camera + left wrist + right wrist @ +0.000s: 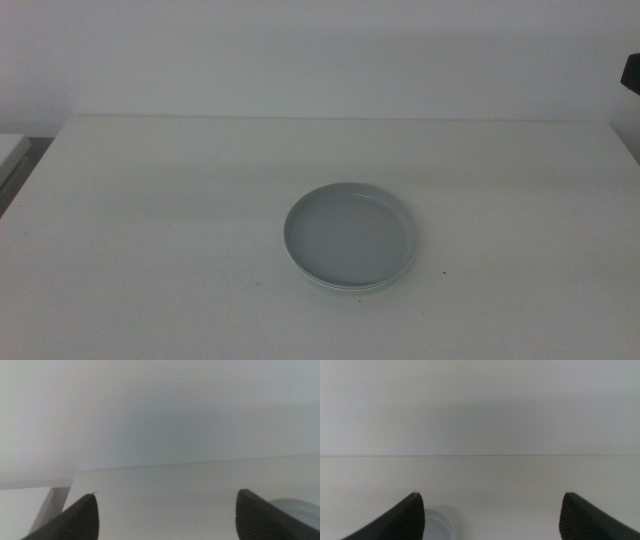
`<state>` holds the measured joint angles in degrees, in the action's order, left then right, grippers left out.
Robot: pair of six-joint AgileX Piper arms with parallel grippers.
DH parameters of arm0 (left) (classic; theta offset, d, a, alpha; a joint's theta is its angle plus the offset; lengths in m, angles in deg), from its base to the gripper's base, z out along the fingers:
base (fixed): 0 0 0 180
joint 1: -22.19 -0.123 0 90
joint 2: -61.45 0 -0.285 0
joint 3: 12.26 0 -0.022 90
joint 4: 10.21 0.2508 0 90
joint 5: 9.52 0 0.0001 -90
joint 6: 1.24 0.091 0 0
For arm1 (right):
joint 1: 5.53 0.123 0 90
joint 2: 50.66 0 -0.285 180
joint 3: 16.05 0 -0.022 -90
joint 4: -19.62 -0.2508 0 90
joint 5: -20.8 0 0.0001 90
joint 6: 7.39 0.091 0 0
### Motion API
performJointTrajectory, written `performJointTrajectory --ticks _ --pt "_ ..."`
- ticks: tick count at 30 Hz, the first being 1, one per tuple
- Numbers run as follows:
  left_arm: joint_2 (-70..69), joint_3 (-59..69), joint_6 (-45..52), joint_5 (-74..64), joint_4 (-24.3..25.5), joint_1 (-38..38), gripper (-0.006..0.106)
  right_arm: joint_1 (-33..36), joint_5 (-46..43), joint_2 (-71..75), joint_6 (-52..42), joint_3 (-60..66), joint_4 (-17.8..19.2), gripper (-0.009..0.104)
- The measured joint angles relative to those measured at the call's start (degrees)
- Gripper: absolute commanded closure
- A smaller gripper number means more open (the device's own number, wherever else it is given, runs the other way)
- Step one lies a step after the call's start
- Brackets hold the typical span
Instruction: Stack the three bowls on top of each other.
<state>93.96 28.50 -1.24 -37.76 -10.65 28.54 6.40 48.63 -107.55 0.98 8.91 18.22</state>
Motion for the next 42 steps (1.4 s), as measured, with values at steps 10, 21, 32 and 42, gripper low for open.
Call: performJointTrajectory --ticks 10,21,32,42 --pt "-0.80 1.90 0.00 0.38 1.01 0.00 0.007 0.00 0.00 0.00 0.12 0.00 -0.24 0.004" --pt "-17.19 17.82 0.00 5.20 1.15 0.00 0.007 0.00 -12.56 12.76 0.12 19.03 3.15 0.004" --pt "-24.48 31.99 0.00 5.46 1.15 0.00 0.007 -1.96 -12.72 37.29 0.12 43.15 5.12 0.004" --pt "-24.58 33.87 0.00 7.99 1.24 0.00 0.007 -8.81 -12.48 48.87 0.12 50.90 5.12 0.004"
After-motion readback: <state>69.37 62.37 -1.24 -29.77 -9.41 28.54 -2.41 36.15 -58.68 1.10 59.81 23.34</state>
